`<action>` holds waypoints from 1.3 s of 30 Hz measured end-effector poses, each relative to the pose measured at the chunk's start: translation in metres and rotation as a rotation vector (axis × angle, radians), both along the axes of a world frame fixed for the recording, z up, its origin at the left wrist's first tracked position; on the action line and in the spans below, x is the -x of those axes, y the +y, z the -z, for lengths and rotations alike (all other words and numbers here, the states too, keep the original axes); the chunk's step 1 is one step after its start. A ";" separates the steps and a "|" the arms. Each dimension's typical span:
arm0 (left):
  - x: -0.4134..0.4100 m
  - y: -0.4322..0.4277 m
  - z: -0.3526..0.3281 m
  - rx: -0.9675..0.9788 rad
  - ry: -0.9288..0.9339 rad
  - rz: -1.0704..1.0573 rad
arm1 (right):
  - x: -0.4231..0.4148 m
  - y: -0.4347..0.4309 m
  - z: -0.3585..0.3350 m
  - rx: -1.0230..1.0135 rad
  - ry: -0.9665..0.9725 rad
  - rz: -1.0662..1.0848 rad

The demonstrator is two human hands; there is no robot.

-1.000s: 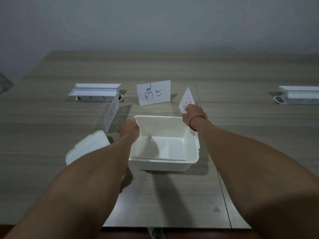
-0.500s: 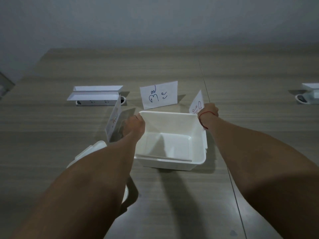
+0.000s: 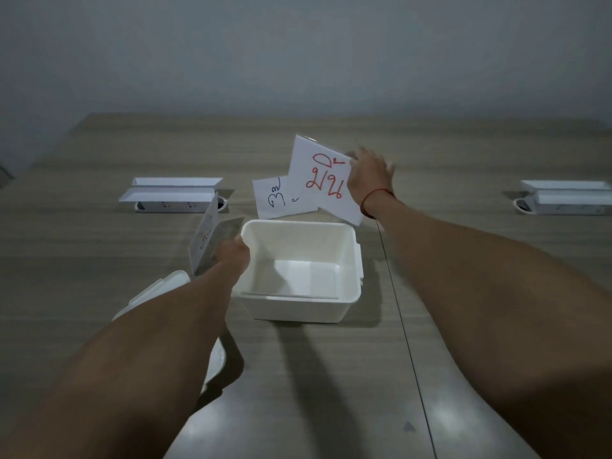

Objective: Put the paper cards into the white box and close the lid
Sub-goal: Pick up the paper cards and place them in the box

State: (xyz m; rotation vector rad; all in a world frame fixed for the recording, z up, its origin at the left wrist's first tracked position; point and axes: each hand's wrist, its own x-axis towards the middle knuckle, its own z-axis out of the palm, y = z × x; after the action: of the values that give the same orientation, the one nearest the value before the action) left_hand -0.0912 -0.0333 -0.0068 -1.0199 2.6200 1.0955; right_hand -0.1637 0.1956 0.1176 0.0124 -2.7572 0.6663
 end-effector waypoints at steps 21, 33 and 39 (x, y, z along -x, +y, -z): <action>-0.018 -0.002 -0.009 -0.234 0.051 -0.146 | -0.067 -0.042 0.065 -0.170 -1.069 -0.538; 0.021 -0.054 -0.028 0.307 0.252 -0.043 | -0.014 -0.077 0.090 -0.184 -0.412 -0.207; 0.052 -0.080 -0.007 0.440 0.101 0.037 | 0.004 -0.093 0.120 -0.306 -0.387 -0.280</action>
State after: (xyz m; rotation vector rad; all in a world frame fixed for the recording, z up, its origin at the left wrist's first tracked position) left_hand -0.1437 -0.1129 0.0003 -1.0005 3.0274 0.5845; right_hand -0.1678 0.1024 -0.0024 0.3793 -3.2440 0.3286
